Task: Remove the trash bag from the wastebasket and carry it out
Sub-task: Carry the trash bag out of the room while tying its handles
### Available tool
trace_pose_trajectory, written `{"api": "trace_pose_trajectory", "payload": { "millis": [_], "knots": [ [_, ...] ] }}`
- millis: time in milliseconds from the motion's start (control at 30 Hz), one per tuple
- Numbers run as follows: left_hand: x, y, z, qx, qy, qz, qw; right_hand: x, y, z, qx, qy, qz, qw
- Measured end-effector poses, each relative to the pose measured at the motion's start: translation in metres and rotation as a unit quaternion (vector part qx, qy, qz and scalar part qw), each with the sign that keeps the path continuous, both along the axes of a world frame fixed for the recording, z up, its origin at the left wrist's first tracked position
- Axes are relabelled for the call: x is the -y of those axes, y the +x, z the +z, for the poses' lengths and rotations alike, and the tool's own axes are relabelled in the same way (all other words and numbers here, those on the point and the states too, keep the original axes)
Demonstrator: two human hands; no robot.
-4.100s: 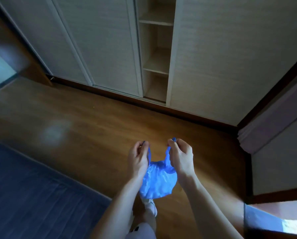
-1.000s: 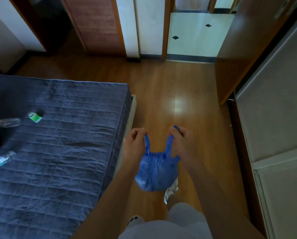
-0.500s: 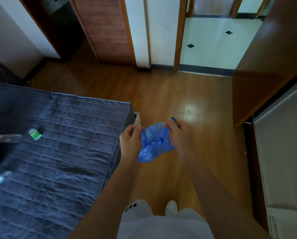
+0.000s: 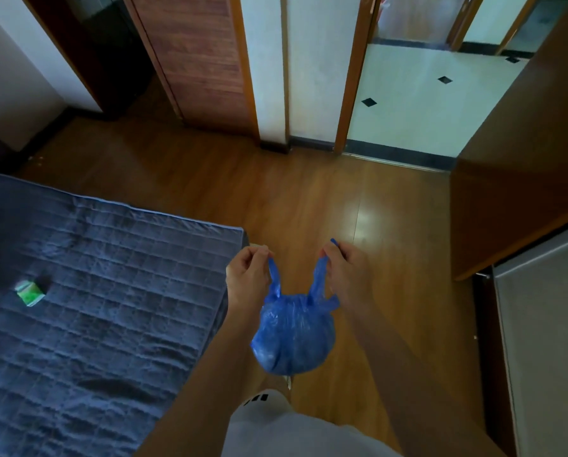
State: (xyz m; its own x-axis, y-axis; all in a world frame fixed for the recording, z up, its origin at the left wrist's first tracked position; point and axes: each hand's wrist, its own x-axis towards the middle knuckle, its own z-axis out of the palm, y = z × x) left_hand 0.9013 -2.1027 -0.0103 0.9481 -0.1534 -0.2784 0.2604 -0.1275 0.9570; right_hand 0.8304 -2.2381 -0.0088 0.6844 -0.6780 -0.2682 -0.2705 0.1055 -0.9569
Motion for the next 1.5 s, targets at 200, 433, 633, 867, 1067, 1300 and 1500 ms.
{"api": "trace_pose_trajectory", "payload": {
  "millis": [200,433,633,867,1067,1300,1500],
  "knots": [
    [0.038,0.115,0.006,-0.013,-0.027,-0.012,0.999,0.039,0.113,0.009,0.014,-0.004,-0.009,1.000],
    [0.082,0.236,0.012,-0.014,-0.019,-0.012,1.000,0.082,0.227,0.008,0.004,-0.011,-0.055,0.998],
    [0.117,0.296,0.008,-0.040,0.005,-0.042,0.998,0.116,0.283,0.004,0.012,-0.019,-0.066,0.998],
    [0.183,0.358,-0.008,-0.073,-0.014,-0.037,0.997,0.181,0.342,-0.004,0.010,-0.012,-0.033,0.999],
    [0.269,0.419,0.006,-0.068,0.003,-0.030,0.997,0.267,0.416,0.006,0.018,-0.006,-0.018,1.000],
    [0.368,0.493,0.027,-0.028,0.051,0.013,0.998,0.370,0.494,0.028,0.056,-0.046,-0.009,0.997],
    [0.417,0.526,0.024,-0.042,0.074,0.017,0.996,0.424,0.527,0.027,0.072,-0.055,-0.033,0.995]
  ]
}}
